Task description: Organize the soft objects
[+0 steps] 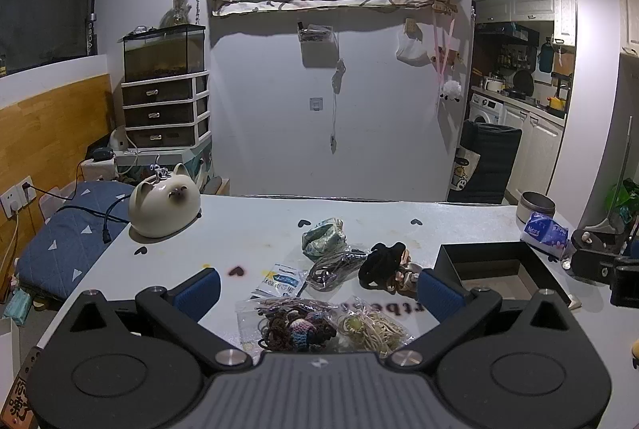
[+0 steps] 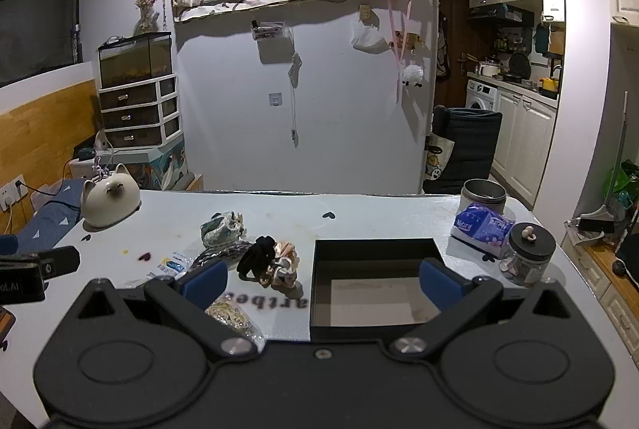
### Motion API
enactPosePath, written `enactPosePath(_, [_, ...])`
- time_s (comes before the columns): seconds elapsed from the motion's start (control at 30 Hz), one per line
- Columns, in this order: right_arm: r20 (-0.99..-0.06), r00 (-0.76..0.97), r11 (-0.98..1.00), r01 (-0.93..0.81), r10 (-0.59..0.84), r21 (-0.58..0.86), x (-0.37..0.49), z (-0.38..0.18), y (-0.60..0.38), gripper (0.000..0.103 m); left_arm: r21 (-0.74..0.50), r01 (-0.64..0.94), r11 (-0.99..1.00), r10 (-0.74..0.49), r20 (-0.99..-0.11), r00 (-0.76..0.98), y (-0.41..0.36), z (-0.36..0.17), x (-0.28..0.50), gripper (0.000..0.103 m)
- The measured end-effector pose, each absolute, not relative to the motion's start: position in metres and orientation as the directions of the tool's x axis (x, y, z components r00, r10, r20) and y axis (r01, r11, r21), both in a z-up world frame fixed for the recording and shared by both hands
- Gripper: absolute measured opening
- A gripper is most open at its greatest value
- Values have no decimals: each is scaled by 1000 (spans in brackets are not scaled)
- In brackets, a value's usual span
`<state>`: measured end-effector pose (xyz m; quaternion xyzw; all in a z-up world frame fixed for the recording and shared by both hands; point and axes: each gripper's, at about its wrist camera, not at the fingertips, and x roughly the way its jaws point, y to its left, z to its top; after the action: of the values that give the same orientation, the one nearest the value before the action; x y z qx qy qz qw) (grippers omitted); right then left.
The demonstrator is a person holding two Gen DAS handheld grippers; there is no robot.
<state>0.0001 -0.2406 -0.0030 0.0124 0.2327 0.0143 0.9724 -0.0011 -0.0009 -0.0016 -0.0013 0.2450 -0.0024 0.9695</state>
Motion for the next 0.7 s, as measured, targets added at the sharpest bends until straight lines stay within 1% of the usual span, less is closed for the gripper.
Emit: enactPosePath(0.7, [-455,890,999,-21,32,31,0,-3,-240,103,-6,4,1000,-7,-473,881,-2,-3,-1,103])
